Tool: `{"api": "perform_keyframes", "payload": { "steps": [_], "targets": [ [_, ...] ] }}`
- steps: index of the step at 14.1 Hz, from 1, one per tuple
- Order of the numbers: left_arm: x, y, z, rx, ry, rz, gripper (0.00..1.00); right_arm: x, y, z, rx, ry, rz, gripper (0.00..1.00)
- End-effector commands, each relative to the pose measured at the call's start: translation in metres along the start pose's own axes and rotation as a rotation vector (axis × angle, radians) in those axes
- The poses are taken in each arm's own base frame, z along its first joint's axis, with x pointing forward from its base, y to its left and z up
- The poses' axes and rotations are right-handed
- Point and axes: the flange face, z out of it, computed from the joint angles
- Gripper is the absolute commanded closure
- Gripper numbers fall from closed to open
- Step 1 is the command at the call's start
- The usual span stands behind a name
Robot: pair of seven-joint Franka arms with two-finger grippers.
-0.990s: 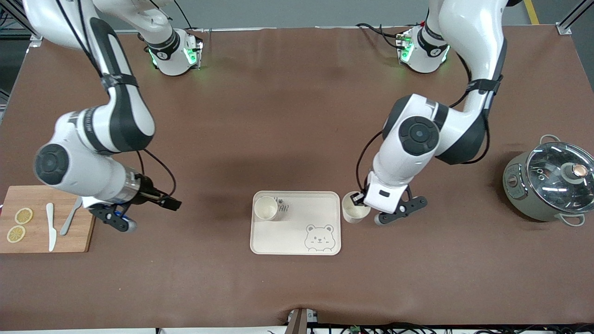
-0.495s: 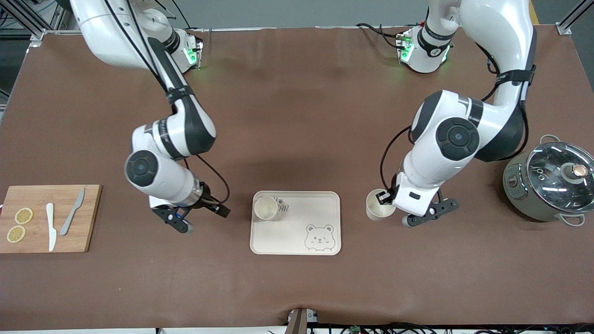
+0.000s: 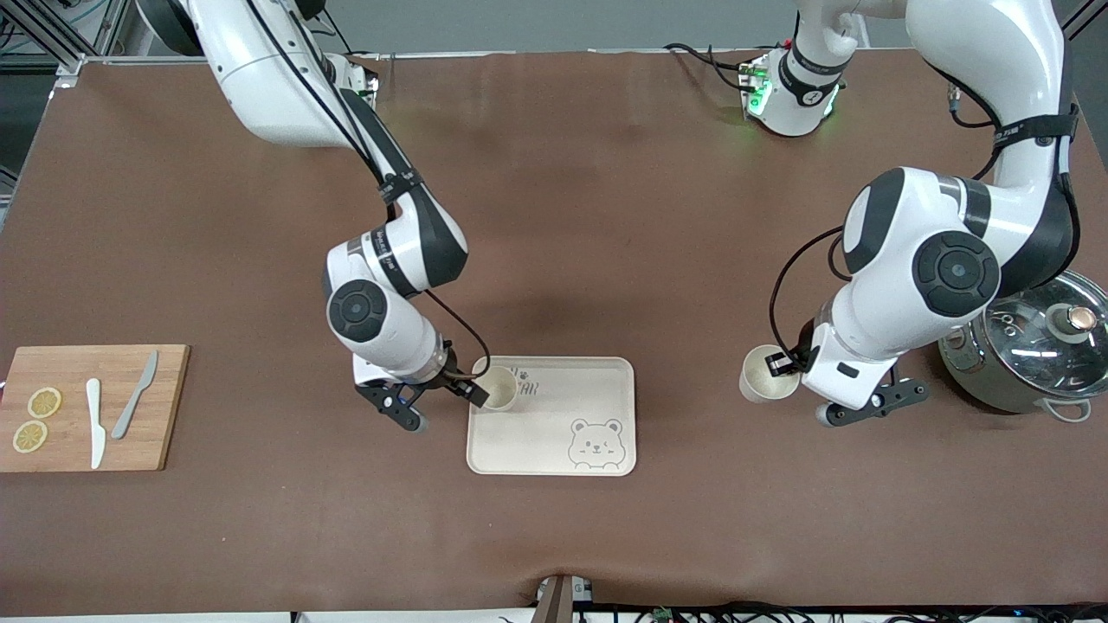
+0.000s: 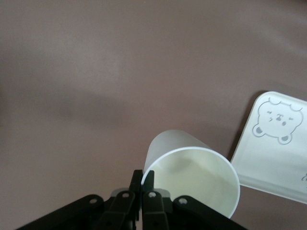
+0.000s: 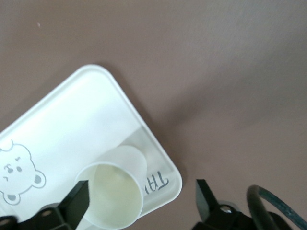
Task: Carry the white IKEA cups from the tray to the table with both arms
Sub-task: 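Carry the cup toward the pot while the right gripper carries its cup toward the board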
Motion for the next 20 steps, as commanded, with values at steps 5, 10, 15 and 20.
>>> {"api": "perform_keyframes", "payload": {
  "steps": [5,10,15,20],
  "targets": [
    [-0.008,-0.086,0.028,0.045,-0.125,0.065,1.00,-0.020,-0.014,0.026,-0.011,-0.004,0.035,0.49],
    [-0.019,-0.150,0.076,0.027,-0.107,0.095,1.00,-0.028,-0.018,0.041,-0.001,0.008,0.034,1.00],
    [-0.041,-0.214,0.135,0.004,-0.073,0.192,1.00,0.006,-0.007,-0.002,-0.038,-0.031,0.078,1.00],
    [-0.057,-0.234,0.174,-0.023,-0.033,0.231,1.00,0.057,0.055,-0.074,-0.106,-0.092,0.044,1.00]
  ]
}}
